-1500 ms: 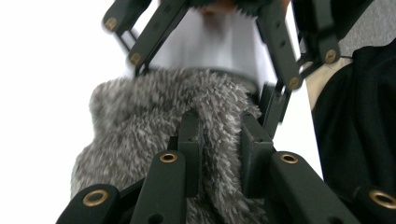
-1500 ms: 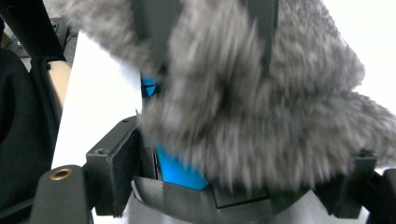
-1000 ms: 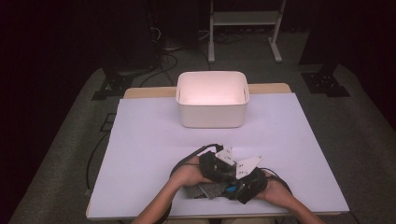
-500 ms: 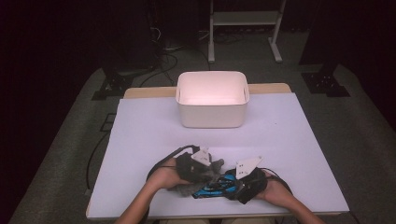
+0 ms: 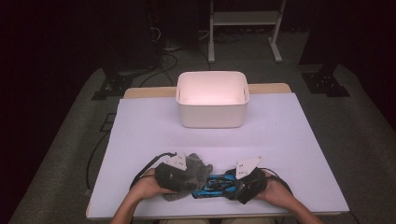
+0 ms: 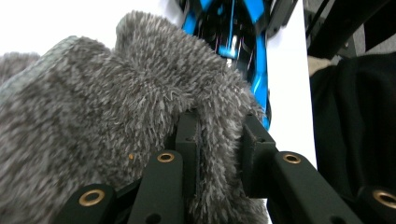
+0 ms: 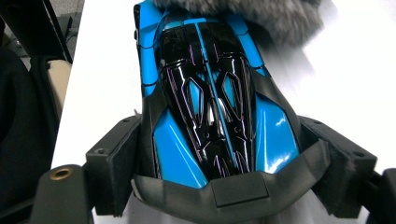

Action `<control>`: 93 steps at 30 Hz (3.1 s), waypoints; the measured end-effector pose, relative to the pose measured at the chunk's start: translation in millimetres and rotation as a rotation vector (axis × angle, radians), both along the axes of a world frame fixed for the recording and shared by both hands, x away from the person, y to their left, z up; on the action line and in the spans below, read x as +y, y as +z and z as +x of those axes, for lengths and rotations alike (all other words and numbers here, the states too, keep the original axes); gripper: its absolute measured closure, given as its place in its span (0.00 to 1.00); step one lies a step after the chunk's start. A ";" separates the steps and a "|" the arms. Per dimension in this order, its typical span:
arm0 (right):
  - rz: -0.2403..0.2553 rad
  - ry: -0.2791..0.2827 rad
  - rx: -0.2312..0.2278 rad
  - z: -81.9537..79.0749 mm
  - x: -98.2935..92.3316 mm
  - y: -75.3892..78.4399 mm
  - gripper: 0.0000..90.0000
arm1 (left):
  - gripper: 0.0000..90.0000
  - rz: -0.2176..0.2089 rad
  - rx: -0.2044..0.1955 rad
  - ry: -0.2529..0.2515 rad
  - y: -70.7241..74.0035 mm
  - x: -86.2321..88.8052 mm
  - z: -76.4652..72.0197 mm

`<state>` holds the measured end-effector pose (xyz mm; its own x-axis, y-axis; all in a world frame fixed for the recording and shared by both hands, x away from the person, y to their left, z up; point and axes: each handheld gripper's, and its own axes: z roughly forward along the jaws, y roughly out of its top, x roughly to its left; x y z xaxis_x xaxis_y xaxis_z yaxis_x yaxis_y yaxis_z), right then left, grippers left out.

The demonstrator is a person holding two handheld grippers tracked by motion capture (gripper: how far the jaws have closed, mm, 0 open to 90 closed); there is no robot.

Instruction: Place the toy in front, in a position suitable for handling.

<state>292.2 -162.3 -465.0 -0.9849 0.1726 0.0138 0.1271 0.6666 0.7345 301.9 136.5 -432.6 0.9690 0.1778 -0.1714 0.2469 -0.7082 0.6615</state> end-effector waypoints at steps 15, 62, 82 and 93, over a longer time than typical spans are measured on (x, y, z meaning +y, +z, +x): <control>-0.002 -0.005 0.000 -0.3 -0.1 0.0 0.21 | 0.80 -0.013 -0.070 0.006 6.7 -19.5 -2.4; -0.010 -0.044 0.385 43.5 11.1 13.7 0.29 | 0.79 -0.016 -0.128 0.096 21.8 -16.5 -4.1; -0.012 -0.035 -0.018 -9.2 11.9 30.6 0.40 | 0.78 -0.048 -0.029 0.118 22.1 -14.6 4.5; 0.009 -0.026 -0.131 -24.2 8.2 30.5 0.41 | 0.81 -0.039 -0.096 0.085 28.4 -15.5 -15.0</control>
<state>268.0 -154.1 -434.5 -0.9735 0.1988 -0.1131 0.0468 0.6573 0.7522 287.0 121.0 -404.1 0.9629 0.2552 -0.0874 0.2397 -0.6607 0.7114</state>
